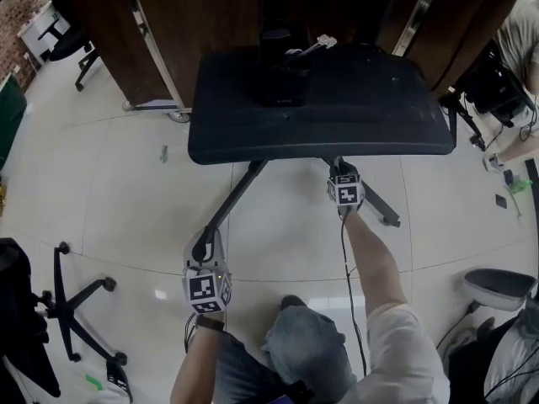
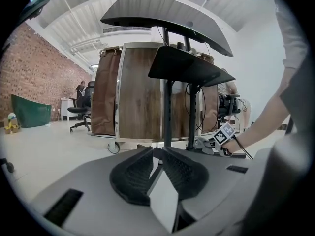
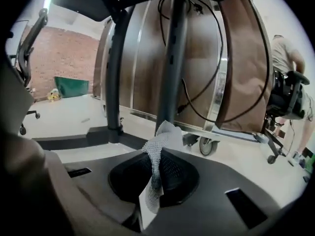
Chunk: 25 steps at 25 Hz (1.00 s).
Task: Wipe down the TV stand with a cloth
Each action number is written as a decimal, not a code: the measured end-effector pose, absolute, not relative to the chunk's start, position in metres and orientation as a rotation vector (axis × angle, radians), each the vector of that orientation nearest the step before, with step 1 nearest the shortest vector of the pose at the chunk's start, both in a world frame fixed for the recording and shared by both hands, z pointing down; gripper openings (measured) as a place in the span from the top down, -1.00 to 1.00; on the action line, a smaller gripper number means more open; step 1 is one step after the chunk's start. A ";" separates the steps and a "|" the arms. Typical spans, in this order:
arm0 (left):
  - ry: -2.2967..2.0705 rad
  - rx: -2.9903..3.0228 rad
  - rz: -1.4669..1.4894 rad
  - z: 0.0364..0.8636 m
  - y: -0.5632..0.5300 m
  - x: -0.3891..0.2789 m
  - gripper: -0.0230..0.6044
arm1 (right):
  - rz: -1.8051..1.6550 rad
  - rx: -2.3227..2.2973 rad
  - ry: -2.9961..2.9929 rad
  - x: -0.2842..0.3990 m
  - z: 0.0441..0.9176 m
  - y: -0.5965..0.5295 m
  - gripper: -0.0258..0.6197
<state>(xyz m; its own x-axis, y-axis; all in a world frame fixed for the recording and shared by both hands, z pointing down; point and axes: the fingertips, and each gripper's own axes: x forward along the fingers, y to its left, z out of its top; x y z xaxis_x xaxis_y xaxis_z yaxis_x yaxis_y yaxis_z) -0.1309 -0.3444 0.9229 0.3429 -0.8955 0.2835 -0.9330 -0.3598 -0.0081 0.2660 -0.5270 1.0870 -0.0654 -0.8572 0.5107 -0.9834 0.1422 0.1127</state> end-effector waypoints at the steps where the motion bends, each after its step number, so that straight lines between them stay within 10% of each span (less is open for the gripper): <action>1: -1.661 2.447 0.365 0.926 -0.346 -0.124 0.66 | 0.384 1.753 -1.948 0.272 1.093 -0.525 0.84; 17: -1.399 2.681 0.331 0.903 -0.353 -0.011 0.66 | 0.650 2.207 -1.488 0.495 1.121 -0.265 0.84; 25: -1.273 2.726 0.419 0.855 -0.321 0.040 0.66 | 0.362 2.183 -1.912 0.396 0.951 -0.255 0.84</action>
<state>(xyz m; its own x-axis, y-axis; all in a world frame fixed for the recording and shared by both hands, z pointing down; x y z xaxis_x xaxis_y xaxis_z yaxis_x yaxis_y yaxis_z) 0.0399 -0.3209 0.8554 0.6117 -0.7357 0.2907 -0.7644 -0.6443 -0.0221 0.3965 -0.2548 0.9508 0.1251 -0.9379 0.3235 -0.9912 -0.1320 0.0006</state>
